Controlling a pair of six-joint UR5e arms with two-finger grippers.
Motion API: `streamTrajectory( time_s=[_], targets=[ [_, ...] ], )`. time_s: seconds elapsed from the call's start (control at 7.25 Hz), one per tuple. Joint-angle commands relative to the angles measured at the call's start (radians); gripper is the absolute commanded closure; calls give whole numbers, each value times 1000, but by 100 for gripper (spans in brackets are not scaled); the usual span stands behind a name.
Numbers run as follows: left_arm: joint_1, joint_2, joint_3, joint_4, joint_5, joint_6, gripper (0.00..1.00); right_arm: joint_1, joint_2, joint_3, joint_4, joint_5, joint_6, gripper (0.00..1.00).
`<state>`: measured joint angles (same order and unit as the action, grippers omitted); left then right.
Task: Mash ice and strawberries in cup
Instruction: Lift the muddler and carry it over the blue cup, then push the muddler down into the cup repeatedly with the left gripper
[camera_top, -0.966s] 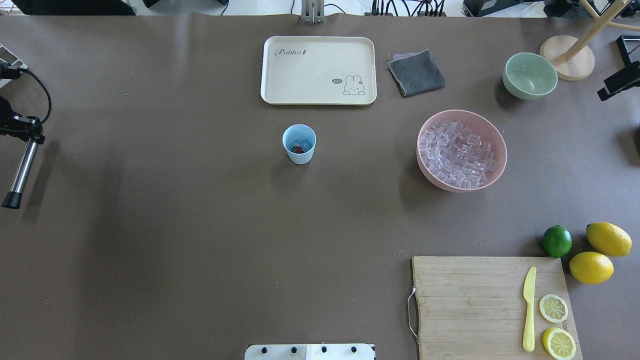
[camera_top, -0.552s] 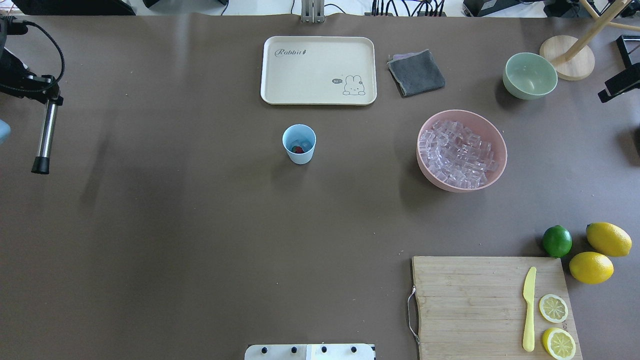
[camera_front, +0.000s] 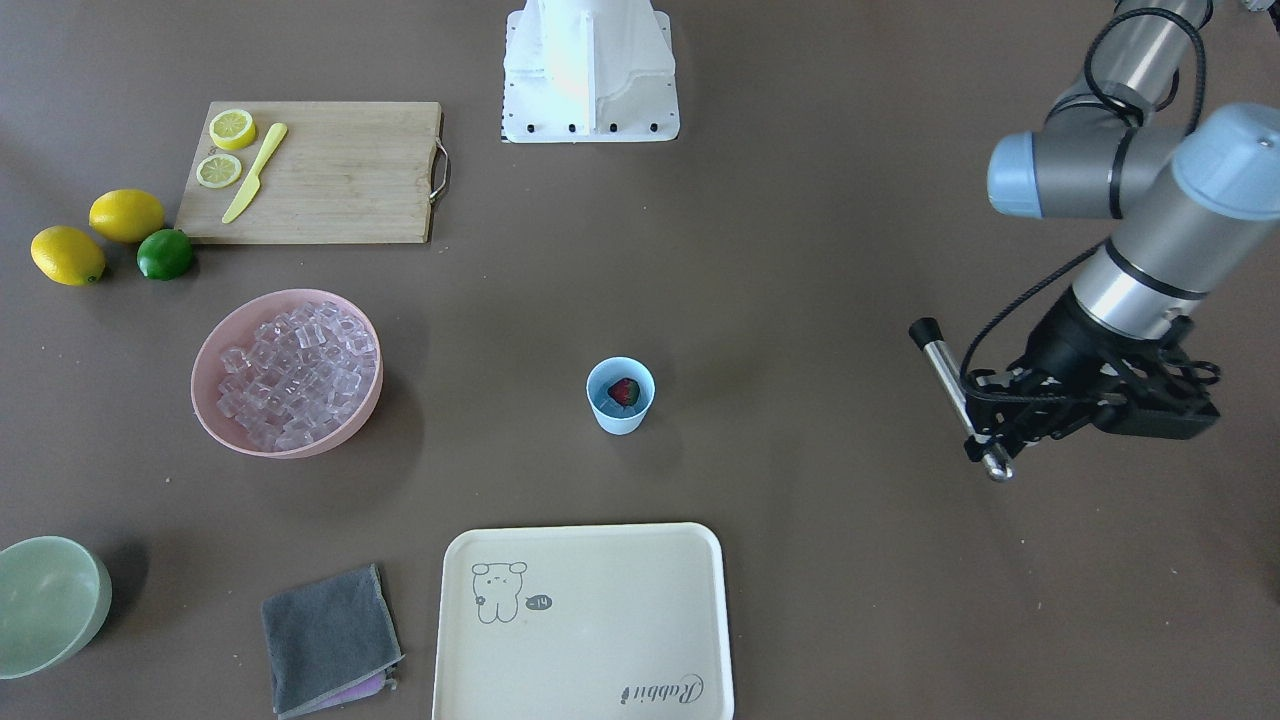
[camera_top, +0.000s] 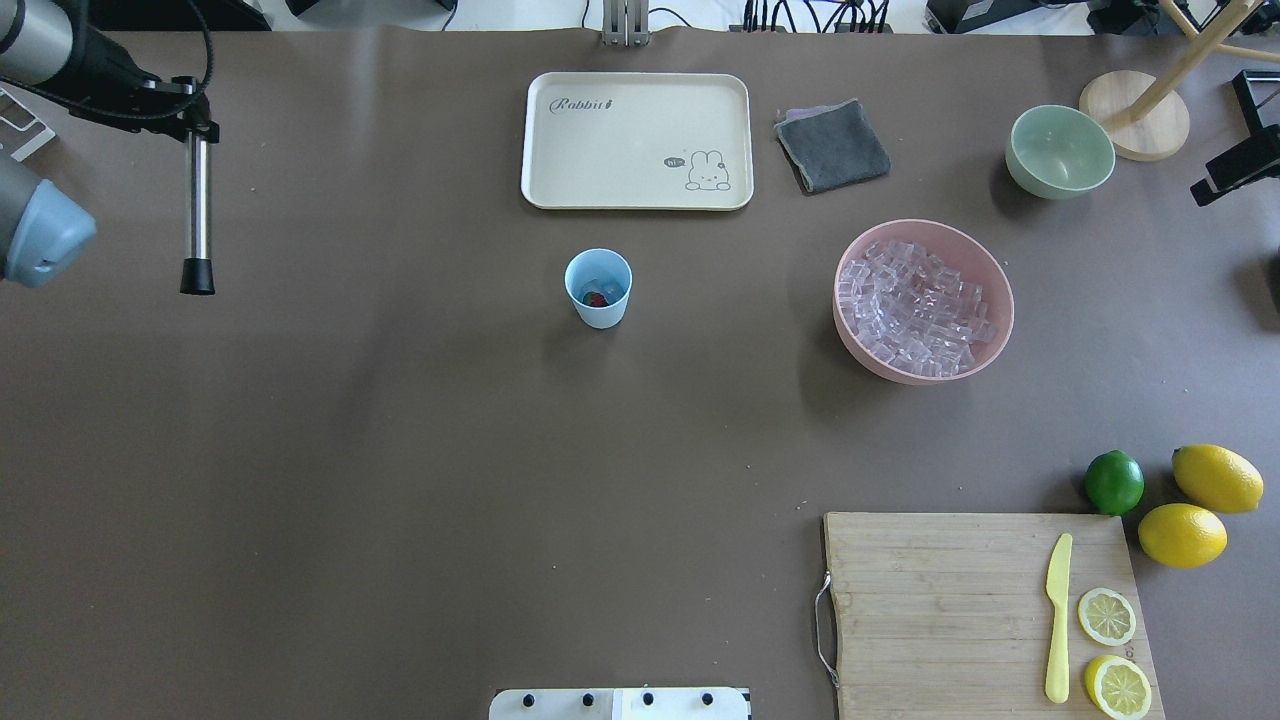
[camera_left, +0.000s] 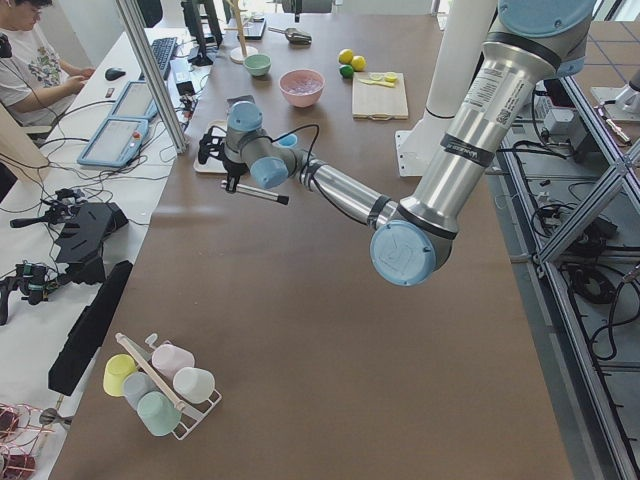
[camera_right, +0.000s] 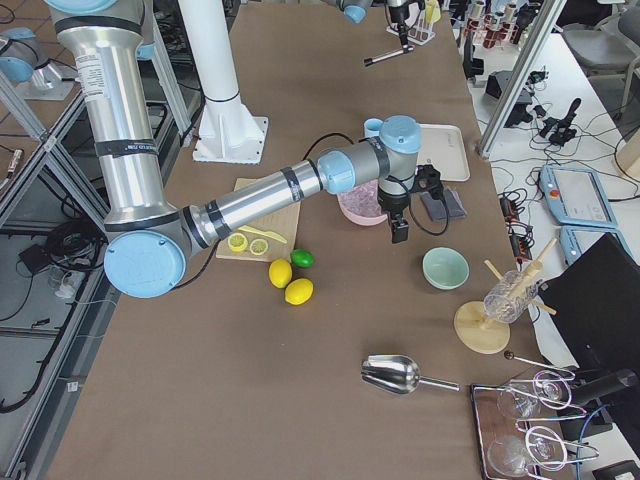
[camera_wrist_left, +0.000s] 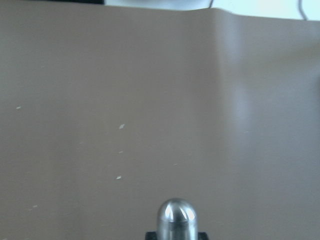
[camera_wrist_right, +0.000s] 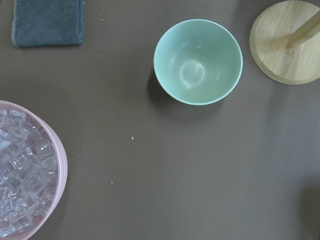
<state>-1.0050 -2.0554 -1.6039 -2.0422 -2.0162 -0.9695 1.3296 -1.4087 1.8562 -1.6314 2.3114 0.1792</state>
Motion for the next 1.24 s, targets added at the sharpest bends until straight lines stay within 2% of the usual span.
streamTrajectory(
  time_s=[0.0, 0.28, 0.41, 0.83, 1.1],
  targets=[
    [174, -67, -107, 2, 288, -119, 100, 6, -60, 52, 2, -3, -6, 1],
    [296, -87, -233, -1, 533, -167, 100, 16, -114, 98, 1, 8, -4, 1],
    [340, -118, -237, 0, 621, -160, 100, 29, -136, 107, -2, 8, -3, 1],
    [451, -236, -188, -6, 830, -155, 100, 101, -182, 109, -4, 8, 6, 1],
    [488, -256, -186, -38, 905, -68, 100, 124, -206, 116, -2, 5, 36, 1]
  ],
)
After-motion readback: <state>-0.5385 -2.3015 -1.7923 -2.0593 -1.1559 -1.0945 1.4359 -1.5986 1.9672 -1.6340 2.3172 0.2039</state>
